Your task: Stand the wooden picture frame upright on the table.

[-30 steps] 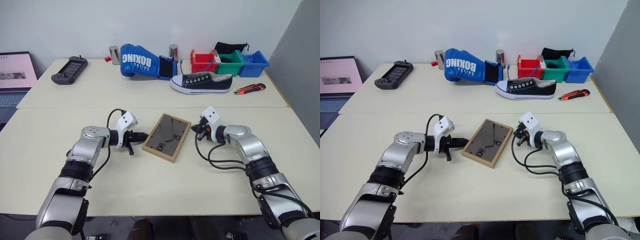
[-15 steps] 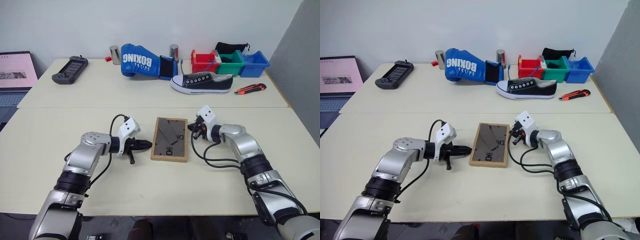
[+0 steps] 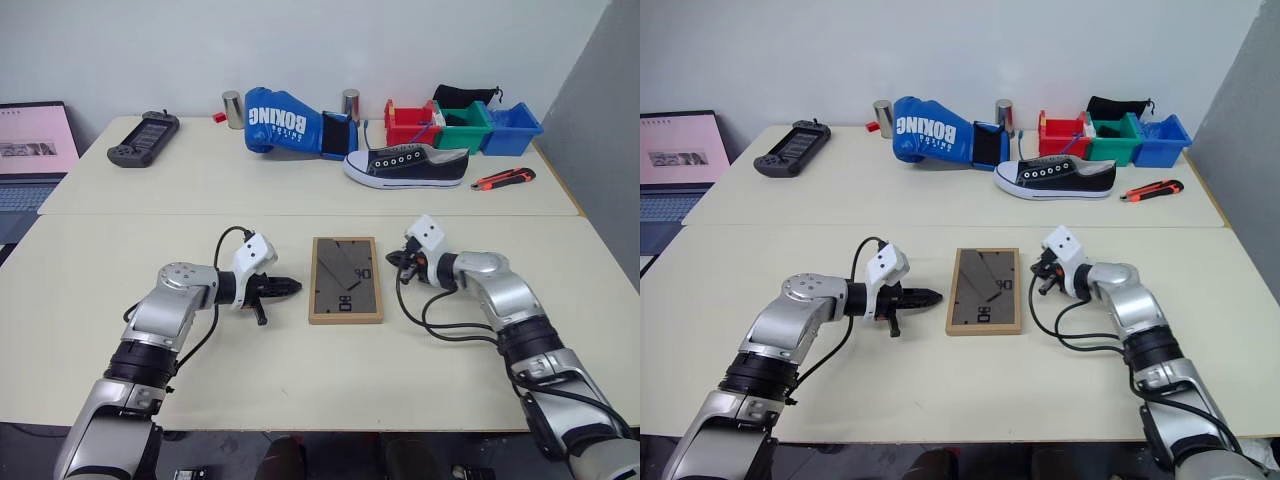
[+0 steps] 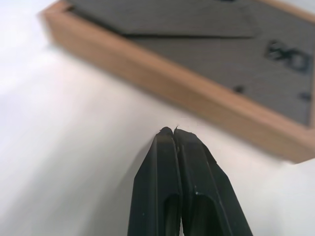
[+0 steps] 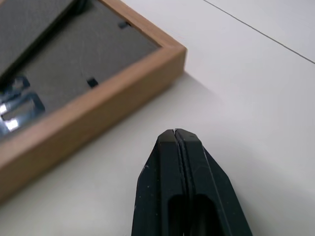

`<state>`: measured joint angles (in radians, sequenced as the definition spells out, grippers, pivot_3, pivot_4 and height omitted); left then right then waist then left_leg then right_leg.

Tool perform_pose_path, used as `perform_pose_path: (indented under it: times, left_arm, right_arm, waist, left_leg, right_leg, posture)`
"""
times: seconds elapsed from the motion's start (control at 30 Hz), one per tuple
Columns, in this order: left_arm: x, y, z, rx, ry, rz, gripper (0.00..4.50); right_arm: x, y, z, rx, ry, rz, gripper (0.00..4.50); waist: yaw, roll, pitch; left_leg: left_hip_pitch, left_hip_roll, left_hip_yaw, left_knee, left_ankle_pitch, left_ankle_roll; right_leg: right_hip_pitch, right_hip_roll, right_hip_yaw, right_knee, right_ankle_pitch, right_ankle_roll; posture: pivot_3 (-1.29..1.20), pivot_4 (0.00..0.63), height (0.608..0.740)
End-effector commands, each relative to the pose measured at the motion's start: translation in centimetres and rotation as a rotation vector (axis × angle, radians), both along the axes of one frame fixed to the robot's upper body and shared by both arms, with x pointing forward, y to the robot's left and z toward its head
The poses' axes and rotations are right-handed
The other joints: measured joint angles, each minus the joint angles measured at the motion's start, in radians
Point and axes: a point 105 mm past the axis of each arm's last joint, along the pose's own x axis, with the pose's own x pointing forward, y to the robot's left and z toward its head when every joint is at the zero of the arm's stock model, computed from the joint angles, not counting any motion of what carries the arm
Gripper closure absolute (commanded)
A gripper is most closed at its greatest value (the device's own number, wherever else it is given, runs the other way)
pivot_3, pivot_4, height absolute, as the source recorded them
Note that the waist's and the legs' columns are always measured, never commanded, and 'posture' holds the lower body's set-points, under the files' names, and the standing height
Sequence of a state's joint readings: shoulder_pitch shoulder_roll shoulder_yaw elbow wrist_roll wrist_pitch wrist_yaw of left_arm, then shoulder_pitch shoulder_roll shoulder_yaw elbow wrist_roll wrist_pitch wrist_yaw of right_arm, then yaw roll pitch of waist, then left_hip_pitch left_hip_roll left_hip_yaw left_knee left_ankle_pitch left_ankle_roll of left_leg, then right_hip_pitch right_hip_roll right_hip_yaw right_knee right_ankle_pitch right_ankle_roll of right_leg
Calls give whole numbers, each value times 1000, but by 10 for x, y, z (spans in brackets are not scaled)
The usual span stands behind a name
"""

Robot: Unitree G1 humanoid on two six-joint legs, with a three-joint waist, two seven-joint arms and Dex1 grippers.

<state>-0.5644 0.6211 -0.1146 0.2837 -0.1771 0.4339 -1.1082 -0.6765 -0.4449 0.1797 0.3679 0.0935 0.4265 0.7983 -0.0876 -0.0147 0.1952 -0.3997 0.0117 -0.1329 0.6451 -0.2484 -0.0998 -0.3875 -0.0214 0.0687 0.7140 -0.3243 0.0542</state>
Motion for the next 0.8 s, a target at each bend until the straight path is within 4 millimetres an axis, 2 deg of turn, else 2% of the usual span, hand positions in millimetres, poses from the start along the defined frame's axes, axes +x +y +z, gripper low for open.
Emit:
perform_pose_path:
  times: [0.03,0.17,0.37,0.8]
  left_arm:
    - [12,-4,20,-27,-88,22,4434]
    - [16,-13,24,-50,-102,21,4434]
    - [9,-20,23,-57,-81,-26,4434]
    - [-4,-31,22,-64,-51,-84,4434]
  right_arm:
    - [-11,2,18,12,-18,69,4500]
    - [-22,10,21,26,0,116,4500]
    - [-37,24,22,73,33,174,4500]
    - [-44,37,17,77,50,198,4500]
  waist:
    - [1,0,0]
    - [-2,0,0]
    - [-1,0,0]
    - [1,0,0]
  left_leg:
    - [0,0,0,0,0,0]
    - [0,0,0,0,0,0]
    - [0,0,0,0,0,0]
    - [0,0,0,0,0,0]
  right_leg:
    - [0,0,0,0,0,0]
    - [0,0,0,0,0,0]
    - [0,0,0,0,0,0]
    - [0,0,0,0,0,0]
  posture:
    - [0,150,740]
    - [0,150,740]
    - [0,150,740]
    - [0,150,740]
